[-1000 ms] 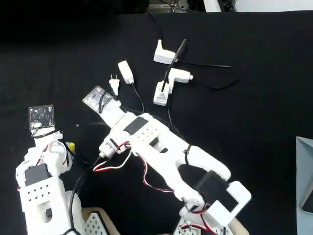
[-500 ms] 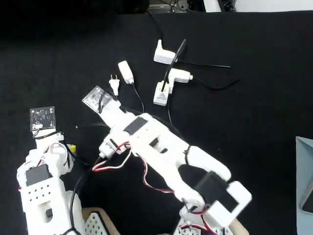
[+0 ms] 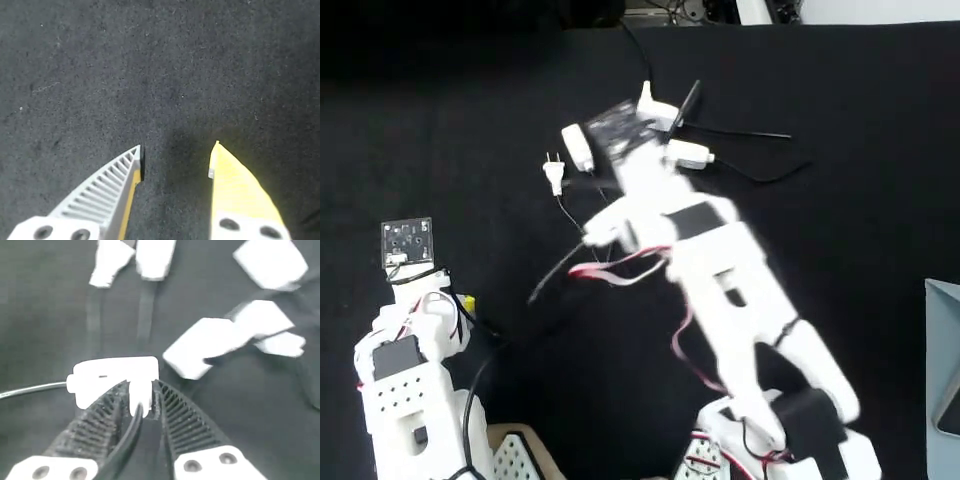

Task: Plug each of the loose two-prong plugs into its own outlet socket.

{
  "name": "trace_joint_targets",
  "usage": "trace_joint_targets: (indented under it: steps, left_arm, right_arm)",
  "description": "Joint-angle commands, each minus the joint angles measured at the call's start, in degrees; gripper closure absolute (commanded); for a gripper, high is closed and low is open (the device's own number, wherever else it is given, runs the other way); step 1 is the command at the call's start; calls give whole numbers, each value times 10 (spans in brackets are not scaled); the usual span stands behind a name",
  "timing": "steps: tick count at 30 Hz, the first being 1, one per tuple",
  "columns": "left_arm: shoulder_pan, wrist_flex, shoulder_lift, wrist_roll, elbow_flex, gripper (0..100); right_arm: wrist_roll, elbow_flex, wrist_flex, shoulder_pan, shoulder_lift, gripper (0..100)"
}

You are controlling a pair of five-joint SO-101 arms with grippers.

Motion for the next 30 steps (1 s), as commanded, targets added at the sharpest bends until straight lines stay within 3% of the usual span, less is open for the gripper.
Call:
trace_joint_targets:
  steps: [1,8,12,19,27,30]
  left_arm:
    - [5,-10,-7,3,-4,775]
    - [5,-10,-7,3,-4,775]
    - [5,-10,-7,3,-3,775]
    - [5,-8,-7,3,-2,775]
    - [4,-8,-7,3,-1,775]
    - [4,-8,-7,3,-1,775]
  right_arm:
    - [42,-11,-3,98,-28,986]
    - [100,-52,-4,219,-23,968]
    - [103,-91,-4,241,22,890]
    - [98,-227,20,262,159,891]
    - [92,-320,239,168,124,894]
    - [31,-313,268,98,98,895]
